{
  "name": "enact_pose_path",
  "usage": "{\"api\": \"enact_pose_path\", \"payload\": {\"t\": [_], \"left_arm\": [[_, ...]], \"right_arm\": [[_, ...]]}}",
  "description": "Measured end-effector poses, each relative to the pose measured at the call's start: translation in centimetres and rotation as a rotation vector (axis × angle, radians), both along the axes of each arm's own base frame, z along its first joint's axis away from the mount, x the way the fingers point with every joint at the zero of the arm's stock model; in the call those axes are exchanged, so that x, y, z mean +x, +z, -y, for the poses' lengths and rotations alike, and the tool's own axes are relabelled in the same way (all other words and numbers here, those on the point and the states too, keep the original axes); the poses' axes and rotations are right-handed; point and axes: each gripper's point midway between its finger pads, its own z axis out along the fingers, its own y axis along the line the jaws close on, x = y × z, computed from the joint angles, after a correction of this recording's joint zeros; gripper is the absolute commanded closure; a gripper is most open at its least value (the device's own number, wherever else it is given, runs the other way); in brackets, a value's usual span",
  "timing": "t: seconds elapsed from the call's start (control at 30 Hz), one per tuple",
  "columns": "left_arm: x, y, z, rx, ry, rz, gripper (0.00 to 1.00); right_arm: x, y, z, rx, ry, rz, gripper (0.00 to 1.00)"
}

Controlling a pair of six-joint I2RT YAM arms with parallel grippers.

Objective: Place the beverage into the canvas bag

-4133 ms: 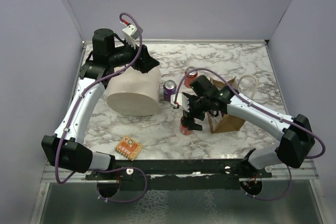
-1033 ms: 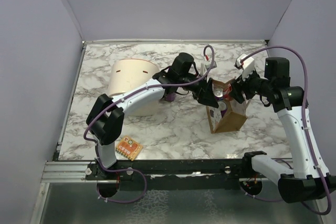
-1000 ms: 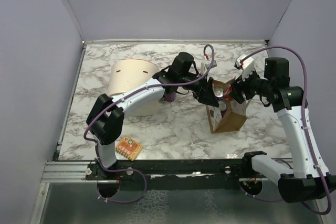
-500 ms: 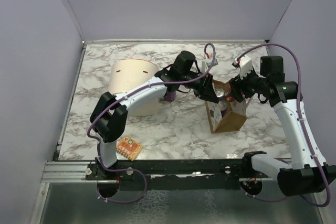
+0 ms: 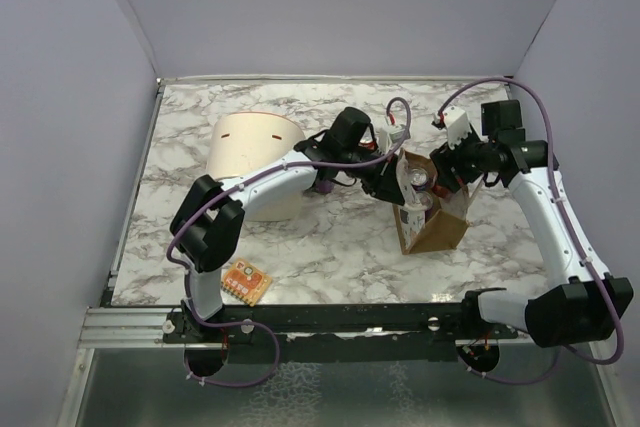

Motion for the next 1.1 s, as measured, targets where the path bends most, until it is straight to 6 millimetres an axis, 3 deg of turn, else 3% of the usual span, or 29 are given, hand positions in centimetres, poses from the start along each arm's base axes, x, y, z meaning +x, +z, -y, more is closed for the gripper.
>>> {"api": "enact_pose_path", "payload": {"t": [0.4,0.77,1.1], "left_arm": [[-0.2,-1.0,-1.2,0.032,0.000,0.041,1.00],[0.4,-1.2,-1.5,0.036,0.012,0.048,1.00],[0.8,-1.3,-1.9,0.039,0.023,0.045,1.00]], "right_arm": [[0.8,-1.3,0.1,-0.021,0.009,-0.026,0.99],[1.6,-3.8,0.3,-0.066,0.071,-0.079,0.99],[1.6,-3.9,0.0,-0.087,0.105,-0.073,0.99]]}}
